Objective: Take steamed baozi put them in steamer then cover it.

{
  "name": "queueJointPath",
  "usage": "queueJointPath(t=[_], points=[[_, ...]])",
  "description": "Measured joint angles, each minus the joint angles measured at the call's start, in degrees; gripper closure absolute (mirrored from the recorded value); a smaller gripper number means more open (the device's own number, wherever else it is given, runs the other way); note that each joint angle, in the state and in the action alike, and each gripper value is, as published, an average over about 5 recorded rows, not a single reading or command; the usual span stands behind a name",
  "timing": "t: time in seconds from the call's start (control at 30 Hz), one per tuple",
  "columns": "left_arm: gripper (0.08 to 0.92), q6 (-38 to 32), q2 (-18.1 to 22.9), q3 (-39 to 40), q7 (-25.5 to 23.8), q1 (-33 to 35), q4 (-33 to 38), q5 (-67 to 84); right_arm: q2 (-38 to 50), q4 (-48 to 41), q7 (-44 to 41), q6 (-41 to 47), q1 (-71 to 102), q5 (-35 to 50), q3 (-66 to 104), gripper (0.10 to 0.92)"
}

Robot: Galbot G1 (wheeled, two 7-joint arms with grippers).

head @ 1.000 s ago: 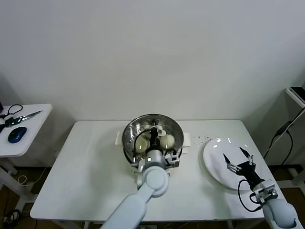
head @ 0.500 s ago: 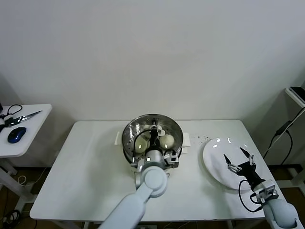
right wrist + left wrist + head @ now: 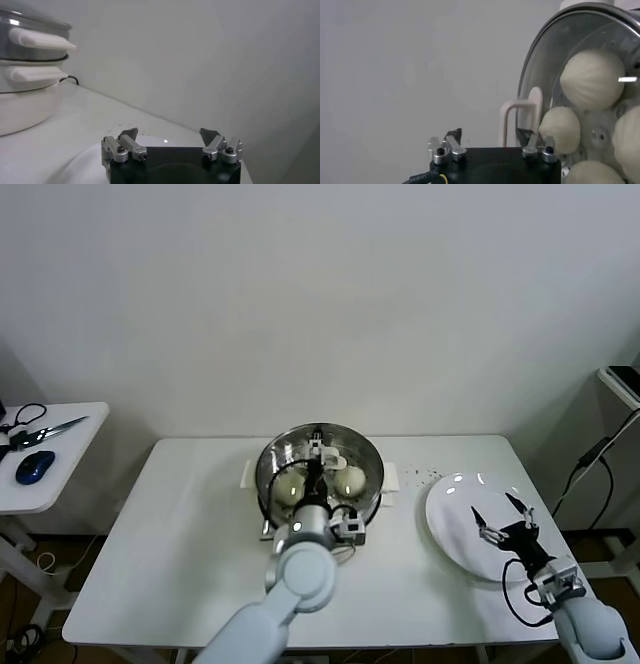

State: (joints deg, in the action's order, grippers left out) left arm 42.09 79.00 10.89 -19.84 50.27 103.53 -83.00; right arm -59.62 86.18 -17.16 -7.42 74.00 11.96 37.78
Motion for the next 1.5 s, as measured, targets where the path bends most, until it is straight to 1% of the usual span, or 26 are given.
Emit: queueJointPath(t=[0.1, 0.17, 0.33, 0.53, 0.73, 0.93, 1.07, 1.27, 1.4, 1.5], points=[[0.203, 0.0, -1.2, -0.5, 0.3, 1.2, 2.0, 1.3, 0.0, 0.2, 0.1, 0.7, -0.2, -0.1, -0.1, 0.203], [0.184, 0.0, -2.1, -0.7, 0.6, 2.1, 3.5, 2.4, 0.0, 0.3, 0.1, 1.1, -0.4, -0.1, -0.2, 0.203], [0.177, 0.1, -4.3, -1.7, 2.0, 4.4, 7.5, 5.4, 0.0, 0.8, 0.6, 2.2, -0.4, 0.3, -0.4, 0.203], [0.177, 0.1, -7.2, -4.4, 5.7, 8.2, 13.3, 12.2, -0.2, 1.3, 0.8, 3.0, -0.3, 0.8, -0.5, 0.203], [0.177, 0.1, -9.9, -10.6, 11.5, 12.8, 17.9, 22.7, -0.5, 1.6, 0.9, 3.1, 0.1, 1.0, -0.5, 0.203], [0.177, -1.4, -10.3, -20.7, 16.0, 20.2, 19.8, 38.8, -1.2, 1.8, 1.1, 3.0, 0.4, 1.2, -0.2, 0.203], [0.177, -7.7, -9.1, -28.6, 18.1, 25.8, 19.8, 51.2, -1.8, 2.0, 1.2, 2.7, 0.7, 1.5, -0.1, 0.203], [0.177, -22.7, -5.9, -39.1, 19.4, 32.1, 17.1, 68.1, -2.6, 2.8, 1.2, 2.2, 1.7, 1.8, 0.2, 0.203], [0.177, -31.2, -3.5, -44.1, 19.7, 35.0, 13.7, 76.2, -3.2, 3.3, 1.2, 1.9, 2.6, 2.5, 0.5, 0.203], [0.177, -36.0, -1.8, -46.7, 19.9, 36.7, 11.4, 80.5, -3.6, 3.6, 1.1, 1.4, 3.3, 3.2, 0.6, 0.203]])
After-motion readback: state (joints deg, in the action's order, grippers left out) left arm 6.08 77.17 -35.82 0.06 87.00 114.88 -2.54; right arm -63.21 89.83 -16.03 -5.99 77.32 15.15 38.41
